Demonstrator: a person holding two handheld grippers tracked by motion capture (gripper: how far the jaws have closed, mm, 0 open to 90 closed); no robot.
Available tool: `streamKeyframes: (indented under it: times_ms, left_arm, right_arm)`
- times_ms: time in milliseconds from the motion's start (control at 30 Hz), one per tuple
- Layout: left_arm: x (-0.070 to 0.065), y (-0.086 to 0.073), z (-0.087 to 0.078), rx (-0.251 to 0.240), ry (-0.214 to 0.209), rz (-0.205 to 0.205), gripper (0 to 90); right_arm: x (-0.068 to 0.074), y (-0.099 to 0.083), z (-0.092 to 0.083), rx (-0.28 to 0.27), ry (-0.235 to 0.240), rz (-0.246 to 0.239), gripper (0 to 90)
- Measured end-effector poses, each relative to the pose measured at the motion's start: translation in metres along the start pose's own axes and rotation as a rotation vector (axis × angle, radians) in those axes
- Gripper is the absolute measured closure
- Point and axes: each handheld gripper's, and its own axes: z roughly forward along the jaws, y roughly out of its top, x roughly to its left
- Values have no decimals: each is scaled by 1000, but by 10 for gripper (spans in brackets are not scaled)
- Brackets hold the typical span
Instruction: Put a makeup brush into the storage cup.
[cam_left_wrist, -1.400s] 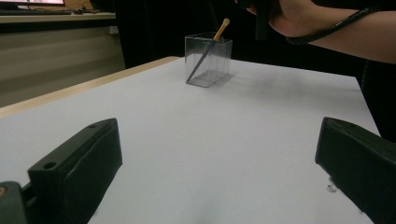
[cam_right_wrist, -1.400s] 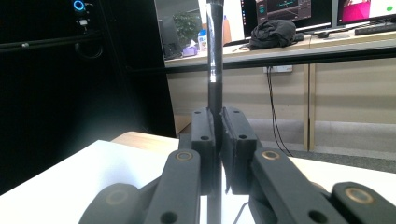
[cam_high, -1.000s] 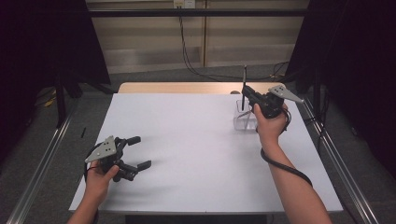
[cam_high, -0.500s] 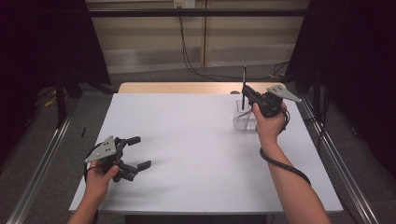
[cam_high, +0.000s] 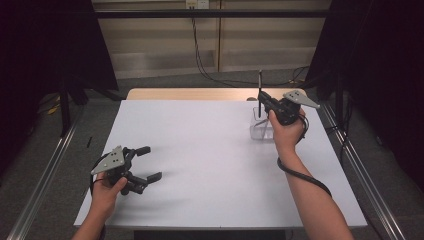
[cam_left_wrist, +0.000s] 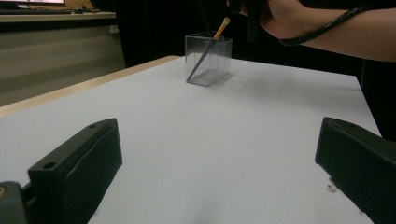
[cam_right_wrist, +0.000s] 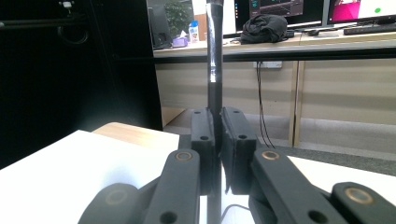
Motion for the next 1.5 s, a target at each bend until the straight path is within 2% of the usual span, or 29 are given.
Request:
streamKeyframes:
  times_ms: [467, 967, 1500]
  left_arm:
    - [1, -1, 0, 2, -3, -2, 4]
    - [2, -2, -1, 3, 2, -5, 5]
    - [2, -2, 0, 2, 0, -6, 4]
  right_arm:
    - [0, -2, 2, 8, 1, -15, 845]
    - [3, -10, 11, 45, 15, -30, 845]
    - [3, -15, 10, 77, 22, -51, 844]
